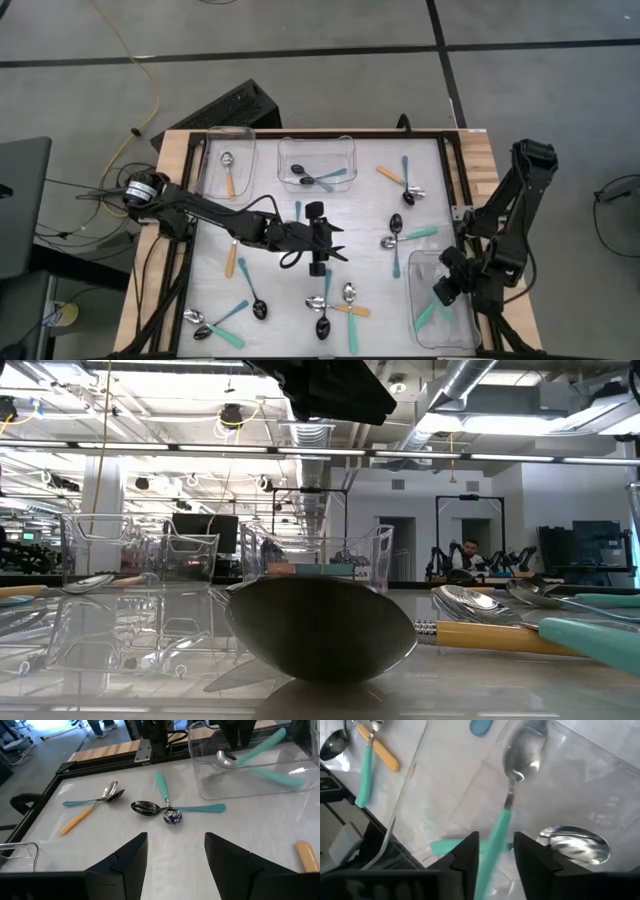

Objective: Sort silverware by color (type)
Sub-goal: Put the blue spoon into the top middle transparent bin, then put the yellow spoon into the top left transparent bin

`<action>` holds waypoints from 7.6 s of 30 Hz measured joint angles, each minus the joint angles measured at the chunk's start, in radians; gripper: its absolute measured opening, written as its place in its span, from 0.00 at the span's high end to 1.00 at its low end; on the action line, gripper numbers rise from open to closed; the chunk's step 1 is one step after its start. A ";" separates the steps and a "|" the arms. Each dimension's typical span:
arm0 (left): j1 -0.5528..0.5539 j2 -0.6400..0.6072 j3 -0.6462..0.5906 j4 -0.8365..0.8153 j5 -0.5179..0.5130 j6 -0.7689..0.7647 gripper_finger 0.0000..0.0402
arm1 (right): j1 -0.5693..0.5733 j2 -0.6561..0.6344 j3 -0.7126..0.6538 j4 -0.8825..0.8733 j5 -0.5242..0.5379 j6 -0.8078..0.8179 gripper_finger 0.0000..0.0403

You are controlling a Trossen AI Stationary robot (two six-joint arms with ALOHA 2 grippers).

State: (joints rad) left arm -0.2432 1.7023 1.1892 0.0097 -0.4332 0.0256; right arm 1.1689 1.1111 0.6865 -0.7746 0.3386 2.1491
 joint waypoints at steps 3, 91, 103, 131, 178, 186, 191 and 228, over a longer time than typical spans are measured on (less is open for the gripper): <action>0.000 0.000 0.000 0.000 0.000 -0.002 0.55 | -0.013 -0.020 0.000 -0.008 -0.001 -0.014 0.54; 0.260 0.294 0.068 -0.713 0.037 -1.191 0.59 | 0.032 -0.082 0.206 -0.114 0.155 -0.839 0.54; 0.223 0.294 0.088 -0.653 -0.095 -1.180 0.97 | 0.047 -0.077 0.206 -0.163 0.163 -0.847 0.54; -0.022 0.286 0.082 -0.444 -1.114 -0.997 0.99 | 0.046 -0.077 0.206 -0.218 0.164 -0.850 0.54; 0.680 0.198 0.309 -0.525 0.330 0.388 0.83 | -0.262 -0.078 0.206 -0.207 0.225 -0.952 0.54; 0.658 0.193 0.385 -0.679 0.167 0.393 0.61 | -0.510 -0.079 0.206 -0.223 0.251 -1.147 0.55; 0.675 0.119 0.422 -0.803 0.324 0.303 0.59 | -0.913 -0.076 0.206 -0.205 0.151 -1.519 0.55; 0.483 -0.623 -0.376 -0.049 0.260 0.315 0.57 | -1.854 0.507 0.144 0.137 -0.233 -2.245 0.55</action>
State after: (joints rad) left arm 0.2398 1.0794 0.8131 -0.0391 -0.1734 0.3406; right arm -0.6852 1.6181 0.8303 -0.6377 0.1059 -0.0961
